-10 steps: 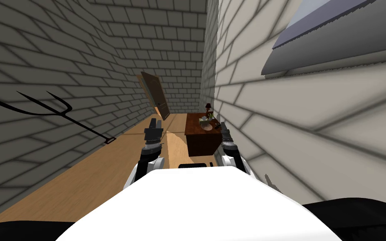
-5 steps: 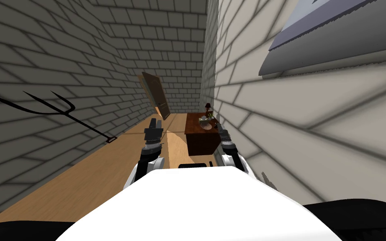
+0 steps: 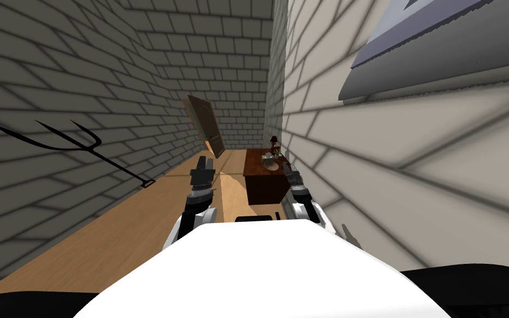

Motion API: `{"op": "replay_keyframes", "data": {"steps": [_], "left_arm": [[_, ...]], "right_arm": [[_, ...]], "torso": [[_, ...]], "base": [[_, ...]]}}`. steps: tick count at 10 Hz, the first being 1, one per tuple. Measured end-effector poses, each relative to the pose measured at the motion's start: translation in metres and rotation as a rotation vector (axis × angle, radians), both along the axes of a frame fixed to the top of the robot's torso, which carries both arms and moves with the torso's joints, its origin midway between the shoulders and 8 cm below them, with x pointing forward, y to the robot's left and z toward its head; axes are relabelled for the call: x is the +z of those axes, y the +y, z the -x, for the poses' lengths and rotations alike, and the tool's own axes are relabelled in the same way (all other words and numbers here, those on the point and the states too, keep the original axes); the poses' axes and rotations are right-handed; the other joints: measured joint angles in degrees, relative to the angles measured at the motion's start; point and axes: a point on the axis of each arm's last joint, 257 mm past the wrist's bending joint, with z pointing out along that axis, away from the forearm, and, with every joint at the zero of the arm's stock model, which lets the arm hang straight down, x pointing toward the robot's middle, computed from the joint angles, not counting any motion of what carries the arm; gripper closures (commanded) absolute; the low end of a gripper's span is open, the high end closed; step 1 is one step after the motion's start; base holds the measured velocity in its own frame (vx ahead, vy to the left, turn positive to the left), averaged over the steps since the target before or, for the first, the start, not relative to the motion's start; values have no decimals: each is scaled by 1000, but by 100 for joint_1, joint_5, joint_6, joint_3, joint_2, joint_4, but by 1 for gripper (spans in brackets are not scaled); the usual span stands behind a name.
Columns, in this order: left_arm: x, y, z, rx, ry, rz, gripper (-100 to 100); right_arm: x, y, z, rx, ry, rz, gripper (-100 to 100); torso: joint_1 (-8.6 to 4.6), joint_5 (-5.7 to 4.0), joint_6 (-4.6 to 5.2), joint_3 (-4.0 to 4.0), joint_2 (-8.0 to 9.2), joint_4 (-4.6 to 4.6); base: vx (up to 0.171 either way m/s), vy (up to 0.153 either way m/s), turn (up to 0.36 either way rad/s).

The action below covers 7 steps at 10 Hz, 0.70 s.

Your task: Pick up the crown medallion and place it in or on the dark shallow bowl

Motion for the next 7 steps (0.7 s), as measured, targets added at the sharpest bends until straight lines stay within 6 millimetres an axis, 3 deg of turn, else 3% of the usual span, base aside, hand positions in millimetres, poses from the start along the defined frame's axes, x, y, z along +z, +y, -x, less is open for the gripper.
{"op": "replay_keyframes", "data": {"steps": [7], "left_arm": [[0,0,0,0,0,0,0]], "right_arm": [[-18,1,-13,-102,11,267,-100]], "torso": [[3,0,1,-3,-6,-1]], "base": [[-13,-17,3]]}}
